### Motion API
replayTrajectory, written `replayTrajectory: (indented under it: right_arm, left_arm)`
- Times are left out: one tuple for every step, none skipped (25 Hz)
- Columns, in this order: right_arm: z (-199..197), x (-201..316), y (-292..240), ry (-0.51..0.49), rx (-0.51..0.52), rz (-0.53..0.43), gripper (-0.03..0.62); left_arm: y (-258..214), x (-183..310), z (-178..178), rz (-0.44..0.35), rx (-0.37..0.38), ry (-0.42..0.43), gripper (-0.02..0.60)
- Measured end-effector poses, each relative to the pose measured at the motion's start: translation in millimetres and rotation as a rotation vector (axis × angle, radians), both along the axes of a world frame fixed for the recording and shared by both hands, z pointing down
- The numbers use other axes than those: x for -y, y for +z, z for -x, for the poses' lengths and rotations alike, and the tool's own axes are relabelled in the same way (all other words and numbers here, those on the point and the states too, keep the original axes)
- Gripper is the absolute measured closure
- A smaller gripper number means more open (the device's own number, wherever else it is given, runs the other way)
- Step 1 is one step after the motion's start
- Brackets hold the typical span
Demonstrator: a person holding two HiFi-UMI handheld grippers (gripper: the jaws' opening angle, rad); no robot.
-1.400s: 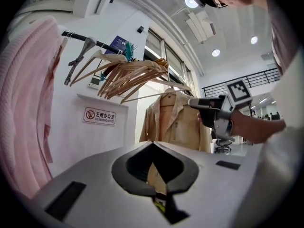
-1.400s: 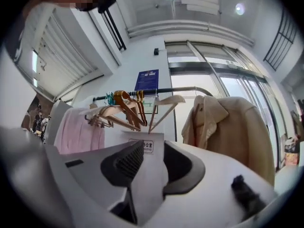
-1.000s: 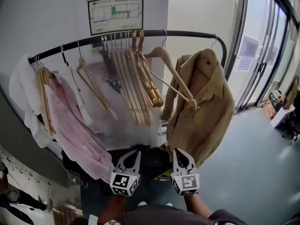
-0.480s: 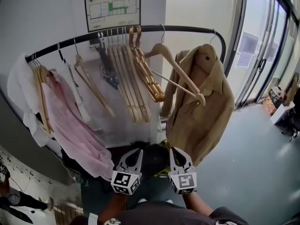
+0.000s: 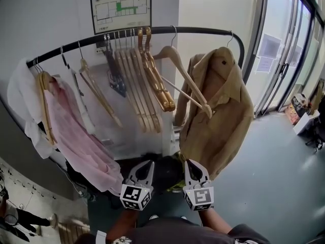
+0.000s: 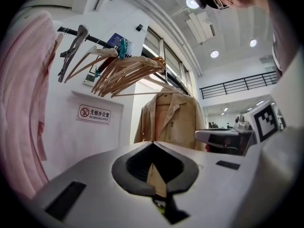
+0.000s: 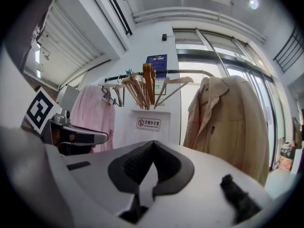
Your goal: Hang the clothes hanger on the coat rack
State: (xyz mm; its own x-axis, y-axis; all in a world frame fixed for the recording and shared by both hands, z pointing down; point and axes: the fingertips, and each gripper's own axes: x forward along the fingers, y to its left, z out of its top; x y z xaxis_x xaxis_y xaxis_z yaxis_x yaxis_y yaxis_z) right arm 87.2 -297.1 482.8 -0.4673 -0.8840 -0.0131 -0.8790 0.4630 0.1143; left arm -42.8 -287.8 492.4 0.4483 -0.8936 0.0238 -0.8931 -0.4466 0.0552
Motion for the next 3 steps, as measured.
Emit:
replayTrajectory:
  right_arm:
    - [0.3,0.1,-0.4,-0.002,0.001,-0.001,0.58]
    - [0.5,0.4,-0.9,-0.004,0.002,-0.002,0.58]
    - [0.6,0.9,-1.4,-0.005,0.003,-0.003,0.58]
  left_arm:
    - [1.2,0.3,0.1,0.004,0.0,-0.001,0.58]
    - [2.1,0.7,0.3,0.008,0.001,-0.003,0.58]
    - [2.8,1.2,0.6,0.011,0.002,-0.004,0.58]
